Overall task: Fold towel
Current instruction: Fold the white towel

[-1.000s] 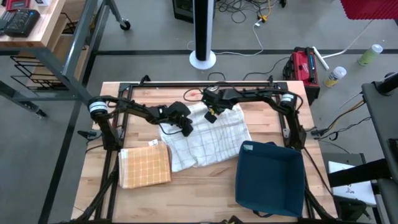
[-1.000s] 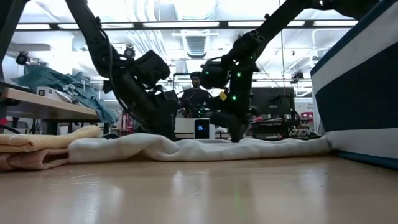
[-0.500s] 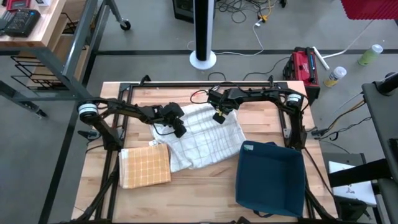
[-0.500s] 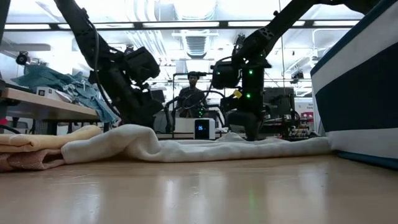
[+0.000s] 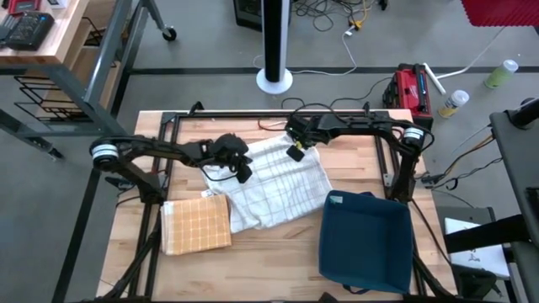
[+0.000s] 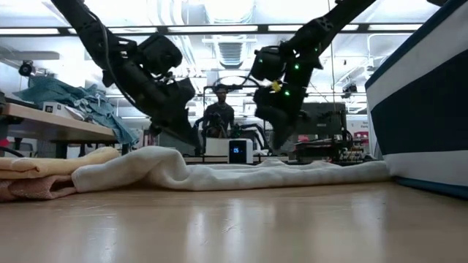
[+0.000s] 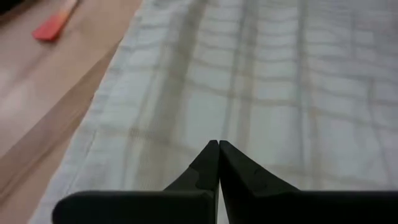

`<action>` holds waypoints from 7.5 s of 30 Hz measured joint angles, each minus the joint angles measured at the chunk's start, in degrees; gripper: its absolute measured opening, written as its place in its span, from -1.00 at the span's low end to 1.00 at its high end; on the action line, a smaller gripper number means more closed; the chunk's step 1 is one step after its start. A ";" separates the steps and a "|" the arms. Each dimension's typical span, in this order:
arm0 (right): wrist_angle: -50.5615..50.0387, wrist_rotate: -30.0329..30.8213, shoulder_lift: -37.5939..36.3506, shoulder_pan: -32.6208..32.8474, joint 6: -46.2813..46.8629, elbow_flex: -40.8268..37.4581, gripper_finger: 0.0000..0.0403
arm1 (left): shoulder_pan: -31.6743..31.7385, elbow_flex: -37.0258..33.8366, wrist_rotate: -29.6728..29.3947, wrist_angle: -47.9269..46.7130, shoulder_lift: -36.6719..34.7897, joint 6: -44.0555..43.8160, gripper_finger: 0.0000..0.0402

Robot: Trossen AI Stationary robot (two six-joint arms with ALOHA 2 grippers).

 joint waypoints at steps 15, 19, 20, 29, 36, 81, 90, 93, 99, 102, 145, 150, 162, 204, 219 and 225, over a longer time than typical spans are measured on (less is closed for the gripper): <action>1.14 -12.69 6.02 2.89 -2.02 -0.14 -1.00 | 1.35 -1.65 -4.45 1.35 4.76 -1.30 -1.00; -4.40 -13.01 5.28 3.51 -3.20 -1.51 -1.00 | 1.38 -1.55 -3.48 1.98 7.72 -1.85 -0.99; -5.51 -13.42 4.98 3.60 -3.45 -1.98 -1.00 | 1.38 -1.52 -2.80 2.56 8.37 -1.87 -0.99; -7.86 -13.71 -0.70 3.59 -3.62 -4.92 -1.00 | 1.51 -1.67 -1.65 0.58 6.23 -1.66 -0.97; 5.52 -13.81 -5.40 3.27 -2.43 -4.53 -1.00 | 1.60 1.33 -1.01 4.31 2.14 0.08 -0.99; 23.76 -6.19 9.33 -0.34 6.32 -4.02 -1.00 | 2.29 10.58 -4.33 -4.55 16.55 0.41 -0.99; 21.18 -5.13 9.24 -0.82 6.39 -4.02 -1.00 | 2.38 10.07 -4.99 -12.99 14.00 1.24 -0.98; 20.82 -4.81 9.24 -0.84 6.38 -4.03 -1.00 | 2.47 9.50 -6.69 -17.75 12.52 1.21 -0.99; 20.52 -4.77 9.33 -0.91 6.37 -4.11 -1.00 | 2.49 6.98 -7.41 -20.71 9.59 1.20 -0.98; 19.94 -4.70 9.33 -0.92 6.37 -4.11 -1.00 | 2.49 5.55 -7.41 -21.03 7.99 1.14 -0.99; 2.78 -10.70 -2.21 0.03 -1.60 -4.42 -1.00 | 3.48 -6.88 -7.45 -25.16 -20.28 -7.31 -0.99; -1.85 -12.44 -3.17 0.96 -3.58 -4.82 -1.00 | 3.37 -8.86 -4.35 -24.92 -16.05 -7.51 -0.99; 7.31 -11.09 -2.56 1.66 2.38 -13.33 -1.00 | 3.66 -8.13 -12.30 -5.37 -0.40 -2.43 -0.99; 0.19 -2.04 -14.91 0.82 0.33 -13.07 -1.00 | -5.05 2.78 -10.68 -41.85 -1.83 -1.61 -0.99; 0.69 -10.31 -13.68 3.76 1.39 -14.33 -1.00 | -6.50 2.73 7.27 -29.50 -6.53 -8.46 -0.99; 0.18 -15.87 -10.46 5.30 1.43 -17.40 -1.00 | -9.04 2.55 8.45 -28.38 0.48 -8.93 -0.99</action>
